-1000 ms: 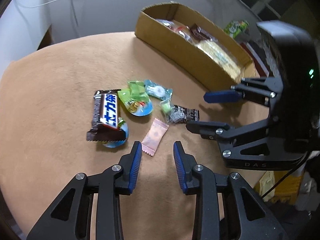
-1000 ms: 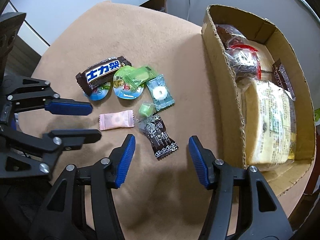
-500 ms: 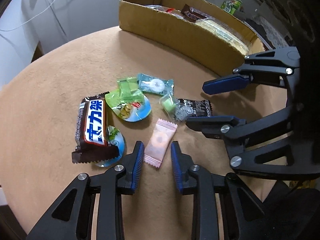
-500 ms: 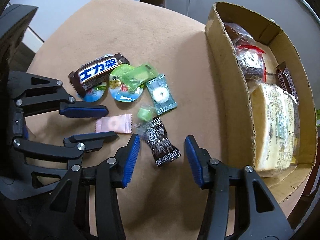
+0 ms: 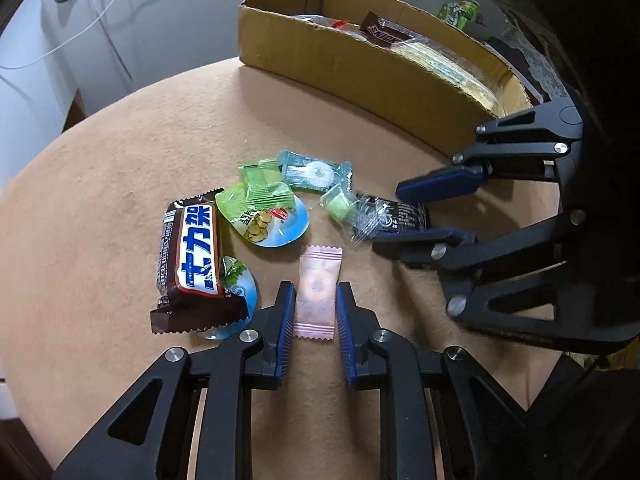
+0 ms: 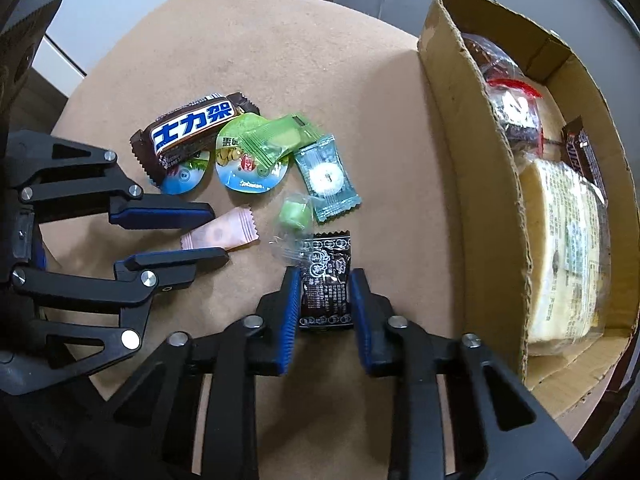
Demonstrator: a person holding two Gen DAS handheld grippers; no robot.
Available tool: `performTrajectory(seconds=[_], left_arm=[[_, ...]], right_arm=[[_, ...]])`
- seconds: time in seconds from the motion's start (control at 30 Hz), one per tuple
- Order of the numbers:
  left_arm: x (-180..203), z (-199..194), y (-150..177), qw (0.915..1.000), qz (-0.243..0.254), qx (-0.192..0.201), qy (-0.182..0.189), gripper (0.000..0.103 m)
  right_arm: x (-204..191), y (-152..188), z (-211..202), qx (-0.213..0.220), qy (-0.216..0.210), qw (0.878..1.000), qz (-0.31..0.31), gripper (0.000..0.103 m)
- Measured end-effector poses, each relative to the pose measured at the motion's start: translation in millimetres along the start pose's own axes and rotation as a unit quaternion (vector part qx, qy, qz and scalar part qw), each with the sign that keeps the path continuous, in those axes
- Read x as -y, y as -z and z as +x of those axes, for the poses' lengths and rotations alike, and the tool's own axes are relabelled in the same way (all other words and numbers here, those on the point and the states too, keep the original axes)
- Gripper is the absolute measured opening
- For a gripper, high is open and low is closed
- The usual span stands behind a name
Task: Organize snacks
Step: 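Grasp the pink candy with the left tool while the right tool grasps the black candy packet, then carry the pink candy with the left tool while the right tool carries the black packet to the box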
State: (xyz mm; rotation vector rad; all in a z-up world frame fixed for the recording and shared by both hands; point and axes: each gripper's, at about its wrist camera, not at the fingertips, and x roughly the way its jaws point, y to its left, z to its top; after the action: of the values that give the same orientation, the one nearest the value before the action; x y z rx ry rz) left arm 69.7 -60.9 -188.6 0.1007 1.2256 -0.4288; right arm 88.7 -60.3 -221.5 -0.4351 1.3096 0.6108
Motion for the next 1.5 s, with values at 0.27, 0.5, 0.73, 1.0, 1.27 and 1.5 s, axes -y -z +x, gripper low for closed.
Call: performTrajectory(seconds=[0.27,0.5,0.73,1.0,1.27,1.5], left_arm=[[-21,-10,15,0.9981,-0.057,0.006,0.023,0.018],[-21,-22,32,0.9949,-0.092,0.019,0.039,0.018],[-18,-47,35,0.9940,-0.091,0.042,0.043,0.018],[-20,-79,30,0.9934,-0.079,0.068,0.047,0.018],[-16,-85,4,0.9935,-0.062,0.085,0.043,0.018],[-12,-86,-29,0.9931,-0.050,0.101,0.035,0.018]], right_arm=[[7,19,-4,0.009,-0.027,0.999,0.035,0.025],[16,44,-17,0.029,-0.048,0.995,0.080,0.025],[31,67,-45,0.060,-0.039,0.992,0.104,0.025],[51,84,-90,0.095,-0.019,0.987,0.127,0.025],[84,68,-126,0.115,0.009,0.983,0.143,0.025],[115,59,-138,0.129,0.034,0.978,0.157,0.025]])
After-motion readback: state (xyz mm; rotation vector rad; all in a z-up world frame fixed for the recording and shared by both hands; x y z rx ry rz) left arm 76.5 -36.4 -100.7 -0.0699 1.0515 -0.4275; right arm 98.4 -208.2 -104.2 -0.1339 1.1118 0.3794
